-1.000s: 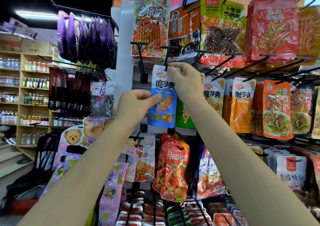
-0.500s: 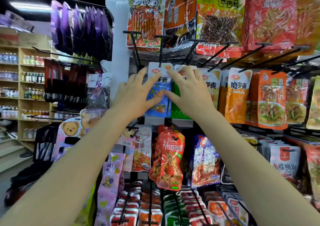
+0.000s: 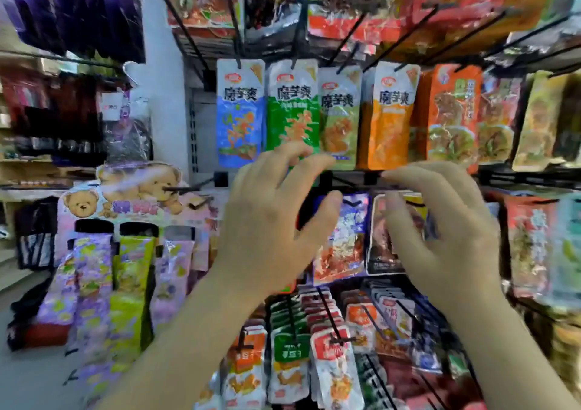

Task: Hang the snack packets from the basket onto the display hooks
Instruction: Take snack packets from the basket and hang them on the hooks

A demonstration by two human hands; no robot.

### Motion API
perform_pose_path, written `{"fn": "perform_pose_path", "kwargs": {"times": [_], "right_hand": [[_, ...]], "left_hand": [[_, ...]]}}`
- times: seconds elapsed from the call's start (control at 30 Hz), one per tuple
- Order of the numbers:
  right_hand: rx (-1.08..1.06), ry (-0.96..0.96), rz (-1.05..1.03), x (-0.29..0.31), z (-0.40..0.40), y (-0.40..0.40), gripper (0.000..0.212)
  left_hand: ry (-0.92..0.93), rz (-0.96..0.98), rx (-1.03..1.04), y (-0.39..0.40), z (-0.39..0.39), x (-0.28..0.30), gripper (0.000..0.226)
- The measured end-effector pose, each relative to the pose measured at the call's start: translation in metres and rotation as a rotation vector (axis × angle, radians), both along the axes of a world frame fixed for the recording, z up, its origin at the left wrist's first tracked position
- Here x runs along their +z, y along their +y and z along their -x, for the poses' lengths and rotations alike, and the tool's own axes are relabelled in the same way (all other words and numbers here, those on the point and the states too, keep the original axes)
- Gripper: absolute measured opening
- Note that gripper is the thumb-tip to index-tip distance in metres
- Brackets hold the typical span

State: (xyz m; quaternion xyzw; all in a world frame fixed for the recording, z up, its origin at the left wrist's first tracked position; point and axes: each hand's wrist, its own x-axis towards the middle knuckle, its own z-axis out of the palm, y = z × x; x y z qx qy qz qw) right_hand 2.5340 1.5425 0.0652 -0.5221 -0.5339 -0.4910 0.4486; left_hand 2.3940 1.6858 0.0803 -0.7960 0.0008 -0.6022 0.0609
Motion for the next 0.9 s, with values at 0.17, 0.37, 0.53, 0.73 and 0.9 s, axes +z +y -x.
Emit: {"fn": "perform_pose_path", "kwargs": {"times": [0.17,0.37,0.53,0.73,0.9], "right_hand": [[-0.249,0.284,0.188,-0.120,-0.064,-0.099,0.030],[-0.614,0.712,0.374,-0.283,-0.144,-0.248,0.031],[-0.840,1.028,0.543,-0.402,-0.164,-0.355,0.035],[-0.815,1.427,0.723,-0.513,-0.181,-0.432,0.049],[-0.865,1.692,0.668,-0.549,-0.202,-0.455,0.059]], "left_hand": [[0.314,0.129,-0.307,-0.075,-0.092,-0.095,0.036],[0.791,0.278,-0.513,-0.181,-0.220,-0.238,0.042],[1.204,0.373,-0.646,-0.268,-0.290,-0.370,0.046],[1.482,0.259,-0.628,-0.333,-0.310,-0.462,0.073],[1.561,0.164,-0.559,-0.349,-0.333,-0.483,0.085]]}}
